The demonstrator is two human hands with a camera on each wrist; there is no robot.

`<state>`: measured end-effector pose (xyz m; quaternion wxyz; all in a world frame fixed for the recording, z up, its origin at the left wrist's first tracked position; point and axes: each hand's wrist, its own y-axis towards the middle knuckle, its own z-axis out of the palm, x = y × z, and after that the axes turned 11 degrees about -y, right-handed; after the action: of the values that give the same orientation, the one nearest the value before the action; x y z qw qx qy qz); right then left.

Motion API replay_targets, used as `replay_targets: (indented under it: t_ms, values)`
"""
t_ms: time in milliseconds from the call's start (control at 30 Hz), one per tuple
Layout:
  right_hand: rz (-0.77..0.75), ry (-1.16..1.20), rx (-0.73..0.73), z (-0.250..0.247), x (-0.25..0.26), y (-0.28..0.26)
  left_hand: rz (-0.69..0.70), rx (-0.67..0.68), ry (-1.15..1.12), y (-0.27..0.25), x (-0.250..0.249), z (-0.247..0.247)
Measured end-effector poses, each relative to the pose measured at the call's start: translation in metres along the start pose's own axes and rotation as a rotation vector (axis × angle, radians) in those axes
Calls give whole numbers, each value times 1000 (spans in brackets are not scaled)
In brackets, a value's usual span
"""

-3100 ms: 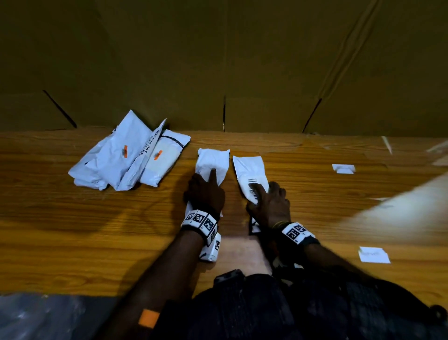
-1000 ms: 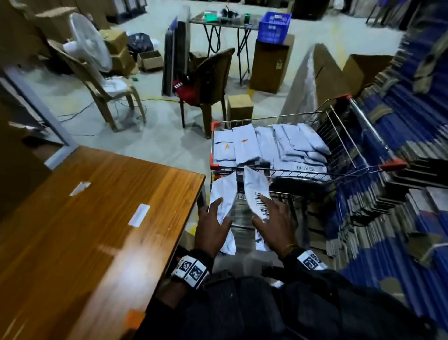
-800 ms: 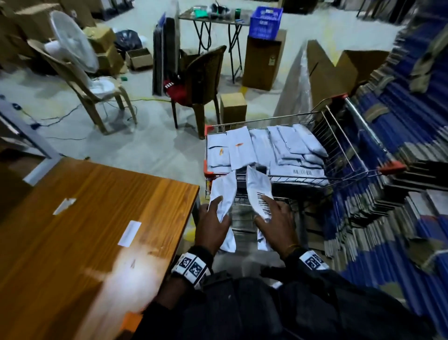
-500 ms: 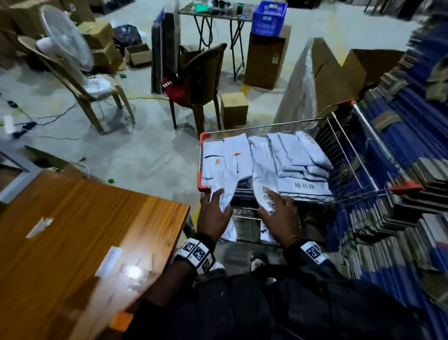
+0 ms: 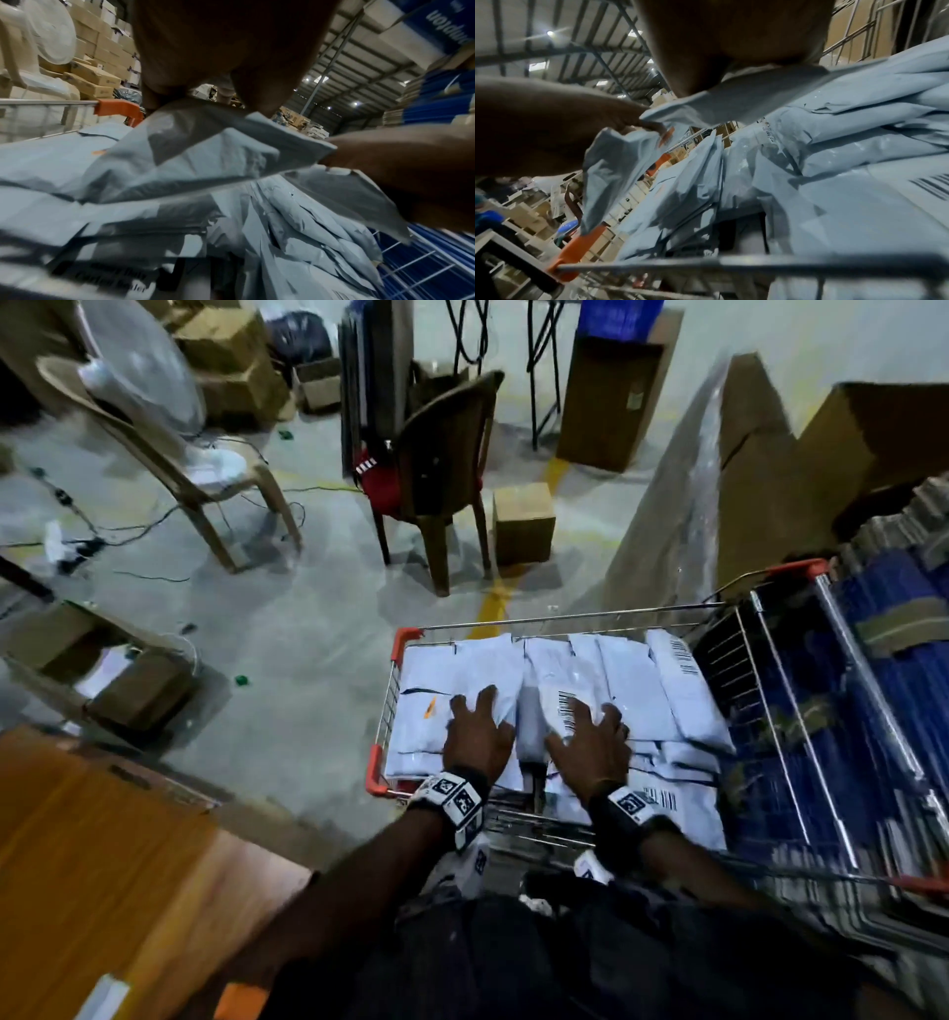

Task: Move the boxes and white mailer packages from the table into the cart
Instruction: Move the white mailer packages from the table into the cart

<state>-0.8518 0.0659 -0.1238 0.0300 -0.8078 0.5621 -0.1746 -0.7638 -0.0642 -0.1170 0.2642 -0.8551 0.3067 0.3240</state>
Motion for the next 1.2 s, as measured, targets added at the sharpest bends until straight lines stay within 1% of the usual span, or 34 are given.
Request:
replay_targets:
  t_ms: [67,133,200,267,300,367,433,533,600,667,767,833,900,933,967,1033,1100,1200]
  values:
    - [-38,-22,0,-1,3,24,11,-8,25,18,-14,12]
    - [-70,-13,31,1,5,45,1,13,27,36,-22,21]
    - [-92,-6,102,2,5,59,-42,104,70,52,-23,30]
    - [-124,-34,204,4,-2,68,-74,195,169,61,-17,36]
    - [-156,-61,252,4,-7,71,-65,229,234,63,-12,36]
    - [-242,-117,332,1,-18,77,6,289,369,64,-2,35]
    - [-344,-215,388,-1,-28,85,71,348,477,68,5,33]
    - [-489,-436,445,-5,-30,101,134,427,601,82,2,28]
    - [-544,-528,432,-6,-27,113,130,479,653,97,-2,26]
    - [-577,-606,409,-3,-22,126,82,516,664,109,-3,29]
    - [-590,-677,425,7,-18,138,46,506,657,117,1,43]
    - [-589,-669,430,16,-20,141,53,440,647,116,3,56]
    - [-594,-654,408,23,-23,142,46,344,624,113,8,66]
    - [-597,-655,400,24,-24,142,20,347,572,113,13,71]
    - [-593,-657,402,24,-23,142,39,356,569,113,14,73]
    - [-572,-641,419,19,-20,141,70,350,589,110,8,68]
    - [-535,-591,421,10,-15,137,70,380,551,103,4,62]
    - [-503,-483,388,-3,0,122,58,302,411,81,-1,48]
